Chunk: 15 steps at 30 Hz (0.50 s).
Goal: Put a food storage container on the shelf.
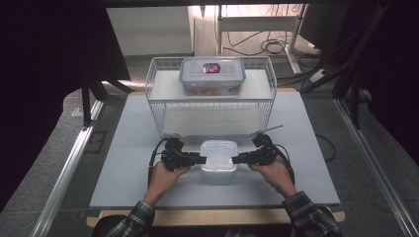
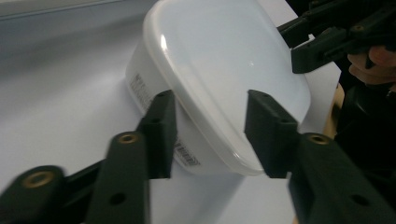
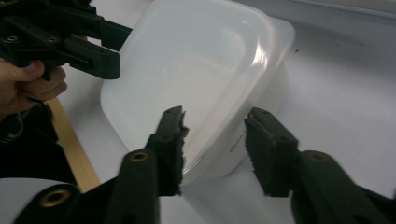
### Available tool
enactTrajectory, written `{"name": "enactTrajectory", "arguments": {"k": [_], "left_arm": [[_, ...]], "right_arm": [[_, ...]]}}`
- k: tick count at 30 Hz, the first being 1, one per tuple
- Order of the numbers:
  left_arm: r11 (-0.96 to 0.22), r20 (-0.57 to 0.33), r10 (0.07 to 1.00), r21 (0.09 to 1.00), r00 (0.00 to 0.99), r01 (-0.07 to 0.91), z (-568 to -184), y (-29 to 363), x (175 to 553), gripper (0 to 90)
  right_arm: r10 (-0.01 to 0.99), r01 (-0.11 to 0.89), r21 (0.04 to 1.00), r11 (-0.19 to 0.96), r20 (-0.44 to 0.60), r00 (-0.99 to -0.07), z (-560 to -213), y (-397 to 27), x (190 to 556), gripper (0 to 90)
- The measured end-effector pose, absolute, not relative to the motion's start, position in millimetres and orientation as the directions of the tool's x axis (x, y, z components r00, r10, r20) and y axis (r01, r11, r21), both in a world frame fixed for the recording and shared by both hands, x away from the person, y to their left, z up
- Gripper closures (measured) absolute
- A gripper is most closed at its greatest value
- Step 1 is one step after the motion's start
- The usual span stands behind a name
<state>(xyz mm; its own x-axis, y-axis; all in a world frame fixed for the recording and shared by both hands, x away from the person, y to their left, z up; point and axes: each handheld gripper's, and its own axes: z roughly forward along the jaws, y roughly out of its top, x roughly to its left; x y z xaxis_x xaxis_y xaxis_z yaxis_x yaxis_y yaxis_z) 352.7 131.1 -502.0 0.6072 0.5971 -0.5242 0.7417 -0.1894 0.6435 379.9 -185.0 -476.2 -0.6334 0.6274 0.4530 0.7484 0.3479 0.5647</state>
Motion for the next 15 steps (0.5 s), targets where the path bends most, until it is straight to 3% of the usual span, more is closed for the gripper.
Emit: {"name": "enactTrajectory", "arguments": {"k": [8,15], "left_arm": [[-0.106,-0.521,0.636,0.672,0.569,0.733,-496.3,133.4,343.1,74.8],[-0.073,-0.521,0.649,0.682,0.554,0.728,-498.4,133.8,335.0,78.8]], "right_arm": [[0.656,0.741,0.608,0.286,0.44,-0.614,-469.2,-188.4,366.8,76.6],[0.684,0.711,0.651,0.268,0.391,-0.616,-469.6,-185.2,357.5,78.7]]}}
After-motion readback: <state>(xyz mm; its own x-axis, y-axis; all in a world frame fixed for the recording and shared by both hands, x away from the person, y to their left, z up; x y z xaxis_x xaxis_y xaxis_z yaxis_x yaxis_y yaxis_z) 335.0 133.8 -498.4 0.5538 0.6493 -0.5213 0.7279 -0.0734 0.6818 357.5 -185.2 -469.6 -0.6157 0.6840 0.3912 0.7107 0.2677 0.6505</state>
